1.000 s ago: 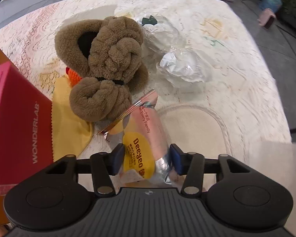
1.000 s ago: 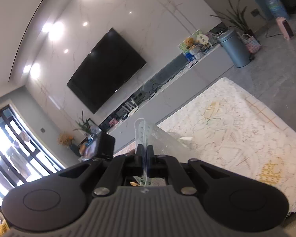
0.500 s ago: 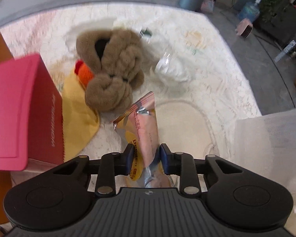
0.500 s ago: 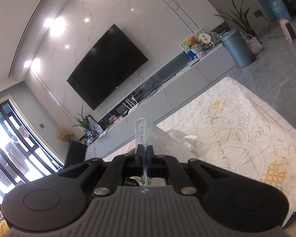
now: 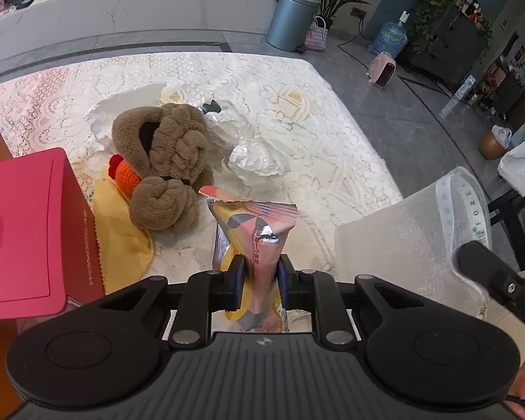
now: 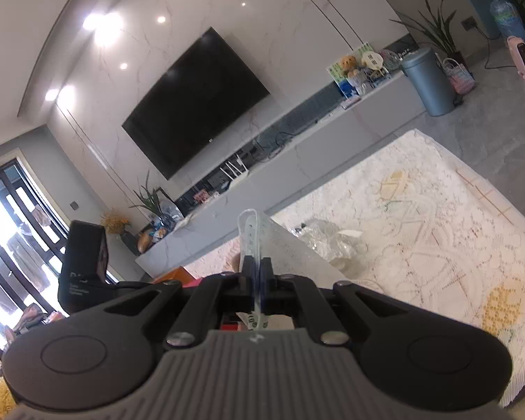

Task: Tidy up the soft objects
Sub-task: 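Grasp the Deeyeo snack bag with the left gripper while the right gripper holds the strip, then carry the snack bag and cloth strip in both grippers over the white box, then open both grippers to drop the snack bag and strip into the box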

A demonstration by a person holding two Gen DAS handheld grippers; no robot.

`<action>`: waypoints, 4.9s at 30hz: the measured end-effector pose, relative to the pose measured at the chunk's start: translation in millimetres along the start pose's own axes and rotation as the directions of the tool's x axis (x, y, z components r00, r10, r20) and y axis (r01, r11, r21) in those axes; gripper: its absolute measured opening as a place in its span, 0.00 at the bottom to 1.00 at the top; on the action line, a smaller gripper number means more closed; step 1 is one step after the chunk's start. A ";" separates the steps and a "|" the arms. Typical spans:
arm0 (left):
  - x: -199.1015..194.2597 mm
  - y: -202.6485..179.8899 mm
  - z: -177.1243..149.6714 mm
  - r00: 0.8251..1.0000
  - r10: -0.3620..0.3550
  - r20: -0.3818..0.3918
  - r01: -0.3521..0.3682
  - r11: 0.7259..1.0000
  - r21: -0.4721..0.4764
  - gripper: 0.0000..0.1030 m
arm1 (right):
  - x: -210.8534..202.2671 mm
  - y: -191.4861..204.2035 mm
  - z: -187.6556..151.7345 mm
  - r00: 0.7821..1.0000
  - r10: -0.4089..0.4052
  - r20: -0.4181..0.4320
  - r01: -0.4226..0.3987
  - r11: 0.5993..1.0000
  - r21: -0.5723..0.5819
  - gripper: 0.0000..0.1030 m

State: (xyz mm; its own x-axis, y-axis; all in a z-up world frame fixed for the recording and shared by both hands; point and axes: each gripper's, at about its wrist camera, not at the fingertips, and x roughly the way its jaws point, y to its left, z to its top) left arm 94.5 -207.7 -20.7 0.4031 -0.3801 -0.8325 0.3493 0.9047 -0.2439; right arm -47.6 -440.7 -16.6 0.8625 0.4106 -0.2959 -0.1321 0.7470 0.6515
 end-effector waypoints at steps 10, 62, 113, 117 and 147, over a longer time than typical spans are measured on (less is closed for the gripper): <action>59.2 -14.8 9.2 0.977 0.213 -0.026 -0.210 0.973 0.096 0.69 | 4.9 1.8 -3.5 1.000 -0.013 -0.026 0.012 1.000 -0.019 0.00; -171.9 173.4 3.8 0.943 0.049 0.330 0.012 0.983 -0.183 0.48 | 19.6 86.4 40.0 0.996 0.012 0.085 -0.004 0.996 -0.091 0.00; -127.8 289.9 -37.1 0.876 0.254 0.410 -0.132 0.944 -0.303 0.48 | 349.8 317.4 -113.3 0.807 -0.337 -0.485 -0.096 0.735 -0.671 0.00; -118.6 294.6 -36.1 0.897 0.259 0.358 -0.137 0.934 -0.331 0.48 | 358.8 311.9 -123.1 0.783 -0.365 -0.504 -0.096 0.730 -0.677 0.00; -122.2 281.2 -44.5 0.932 0.110 0.344 0.023 0.933 -0.360 0.48 | 298.1 349.2 -131.6 0.847 -0.439 -0.298 -0.099 0.421 -0.902 0.91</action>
State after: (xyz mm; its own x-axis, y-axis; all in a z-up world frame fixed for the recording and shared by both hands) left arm 105.8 101.7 -9.7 0.7054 -0.3216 -0.6317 0.0306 0.9042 -0.4261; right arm 99.1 11.3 30.8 0.6431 0.1758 -0.7454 -0.5818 0.7450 -0.3262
